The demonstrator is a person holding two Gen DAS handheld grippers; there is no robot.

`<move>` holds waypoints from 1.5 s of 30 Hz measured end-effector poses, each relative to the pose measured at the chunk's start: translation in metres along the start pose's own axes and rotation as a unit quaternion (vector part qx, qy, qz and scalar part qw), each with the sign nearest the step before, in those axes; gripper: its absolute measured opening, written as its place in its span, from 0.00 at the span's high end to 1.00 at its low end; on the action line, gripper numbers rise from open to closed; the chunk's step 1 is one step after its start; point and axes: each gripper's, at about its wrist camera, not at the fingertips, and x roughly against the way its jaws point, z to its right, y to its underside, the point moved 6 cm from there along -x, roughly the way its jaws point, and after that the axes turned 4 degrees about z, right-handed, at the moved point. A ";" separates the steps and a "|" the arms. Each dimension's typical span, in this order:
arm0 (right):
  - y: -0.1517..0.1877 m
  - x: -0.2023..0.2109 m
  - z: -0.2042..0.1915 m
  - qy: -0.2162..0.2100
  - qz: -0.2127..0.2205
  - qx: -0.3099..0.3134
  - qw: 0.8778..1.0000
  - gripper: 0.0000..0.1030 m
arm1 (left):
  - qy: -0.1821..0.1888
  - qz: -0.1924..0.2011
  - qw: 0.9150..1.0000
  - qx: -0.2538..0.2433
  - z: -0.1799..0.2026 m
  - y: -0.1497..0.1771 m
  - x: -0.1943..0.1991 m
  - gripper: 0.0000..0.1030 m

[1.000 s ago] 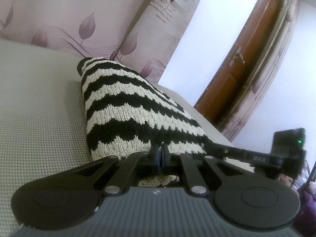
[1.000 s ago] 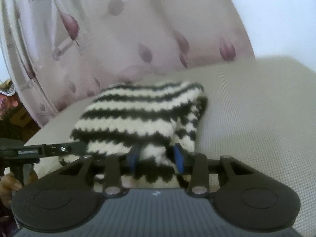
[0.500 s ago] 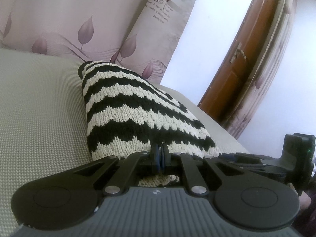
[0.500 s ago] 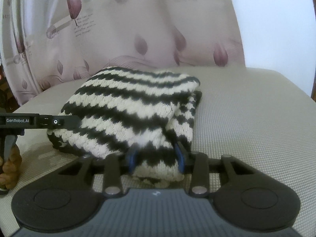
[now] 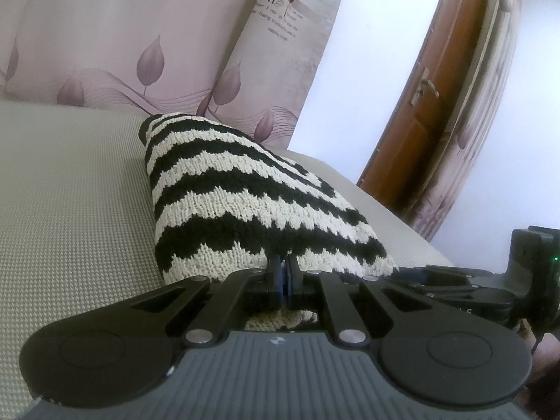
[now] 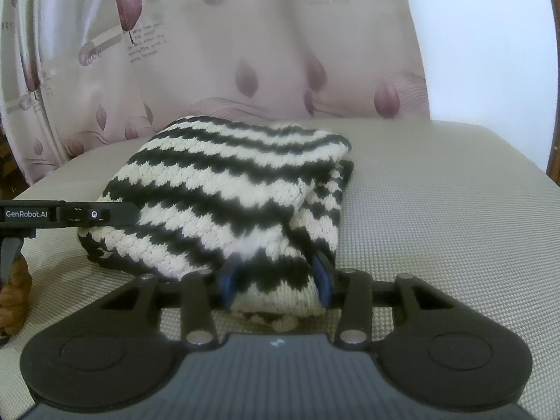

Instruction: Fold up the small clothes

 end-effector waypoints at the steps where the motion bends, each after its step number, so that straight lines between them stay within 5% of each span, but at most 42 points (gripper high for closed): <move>1: 0.000 0.000 0.000 0.001 0.000 0.000 1.000 0.57 | -0.001 0.000 1.000 -0.001 0.000 0.000 0.000 0.87; 28: -0.001 -0.007 0.018 -0.023 -0.041 -0.065 0.997 0.39 | 0.010 -0.019 1.000 0.003 0.000 -0.008 -0.001 0.87; 31: -0.005 -0.008 0.023 -0.039 -0.053 -0.092 0.994 0.36 | 0.038 -0.028 0.999 0.006 0.004 -0.015 0.003 0.69; 33: -0.008 -0.006 0.029 -0.062 -0.061 -0.120 0.989 0.32 | 0.062 -0.025 0.998 -0.005 0.013 -0.024 0.010 0.36; 36: -0.012 -0.001 0.039 -0.080 -0.054 -0.149 0.984 0.30 | 0.061 0.013 0.997 -0.035 0.026 -0.041 0.030 0.03; 38: -0.016 0.001 0.049 -0.083 -0.045 -0.165 0.982 0.29 | 0.058 0.038 0.996 -0.053 0.029 -0.053 0.041 0.00; 41: -0.020 -0.008 0.064 -0.084 -0.049 -0.183 0.978 0.23 | 0.046 0.026 0.998 -0.047 0.018 -0.066 0.039 0.00; 45: -0.027 -0.026 0.071 -0.109 -0.064 -0.194 0.973 0.23 | 0.032 -0.008 0.999 0.034 -0.024 -0.079 0.022 0.00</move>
